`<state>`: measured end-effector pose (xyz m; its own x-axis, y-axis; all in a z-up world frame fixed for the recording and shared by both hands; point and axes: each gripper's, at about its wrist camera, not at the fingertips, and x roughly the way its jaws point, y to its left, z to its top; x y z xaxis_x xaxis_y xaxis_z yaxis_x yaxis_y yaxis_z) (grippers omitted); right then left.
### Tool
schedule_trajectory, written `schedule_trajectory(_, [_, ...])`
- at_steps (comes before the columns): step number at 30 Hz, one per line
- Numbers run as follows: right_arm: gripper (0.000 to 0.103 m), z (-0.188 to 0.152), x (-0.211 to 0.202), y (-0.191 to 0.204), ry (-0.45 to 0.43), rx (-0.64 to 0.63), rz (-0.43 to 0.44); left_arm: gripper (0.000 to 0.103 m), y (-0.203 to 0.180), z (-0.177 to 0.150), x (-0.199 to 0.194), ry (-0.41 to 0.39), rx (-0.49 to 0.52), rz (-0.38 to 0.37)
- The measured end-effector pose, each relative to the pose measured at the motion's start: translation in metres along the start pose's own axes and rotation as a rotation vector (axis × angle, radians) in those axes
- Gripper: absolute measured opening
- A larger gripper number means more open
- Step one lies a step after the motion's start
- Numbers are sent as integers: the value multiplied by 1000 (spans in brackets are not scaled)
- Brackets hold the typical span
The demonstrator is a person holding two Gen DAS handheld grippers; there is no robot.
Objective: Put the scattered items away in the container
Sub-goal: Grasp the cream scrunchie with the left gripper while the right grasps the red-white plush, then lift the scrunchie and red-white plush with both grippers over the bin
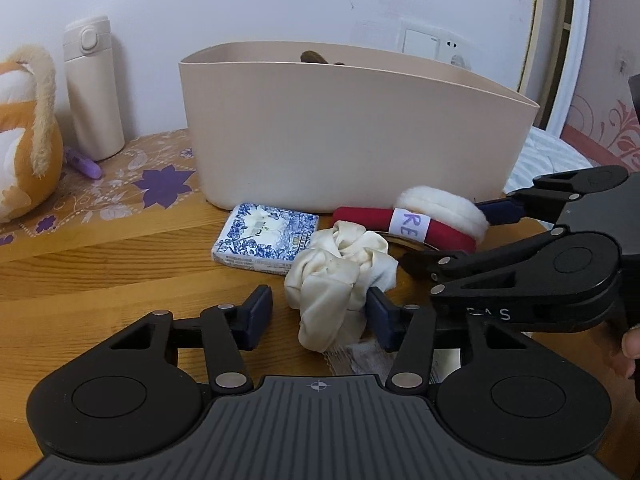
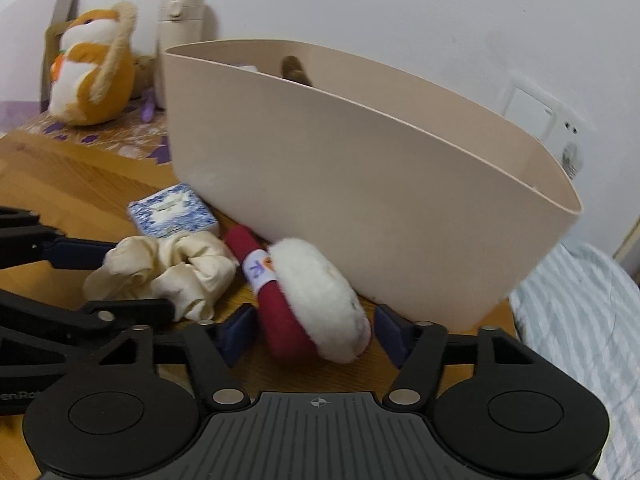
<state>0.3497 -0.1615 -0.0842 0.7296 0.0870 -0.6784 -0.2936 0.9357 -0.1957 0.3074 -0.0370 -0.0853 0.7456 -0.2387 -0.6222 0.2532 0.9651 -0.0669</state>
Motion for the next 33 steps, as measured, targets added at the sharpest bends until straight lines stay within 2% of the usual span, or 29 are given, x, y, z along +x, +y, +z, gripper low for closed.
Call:
schedule_trajectory(3, [70,0,-1,-1,-5,3,10,53,2,0,-1,4,-16,-2])
schedule_trajectory(12, [70,11,-2,-10,-25,21,42,53,8,-1,-2,3,-34,-8])
schedule_trajectory(14, [66,12,-1,-9,-23,16,51,49,8,-1,-2,3,-35,-9])
schedule_trajectory(16, [61,11,0,-9,-15,15,59,38,8,-1,-2,5,-36,-8])
schedule_trajectory(19, [50,10,1,-6,-10,6,57,27,10,0,-3,8,-40,-8])
schedule_trajectory(22, [46,10,0,-4,-8,11,70,18,11,0,-4,9,-43,-9])
schedule_trajectory(29, [37,7,-8,-1,-13,23,92,12,16,-2,-12,-4,-71,16])
schedule_trajectory(33, [35,4,-15,-3,-26,48,108,11,21,-1,-21,-20,-91,20])
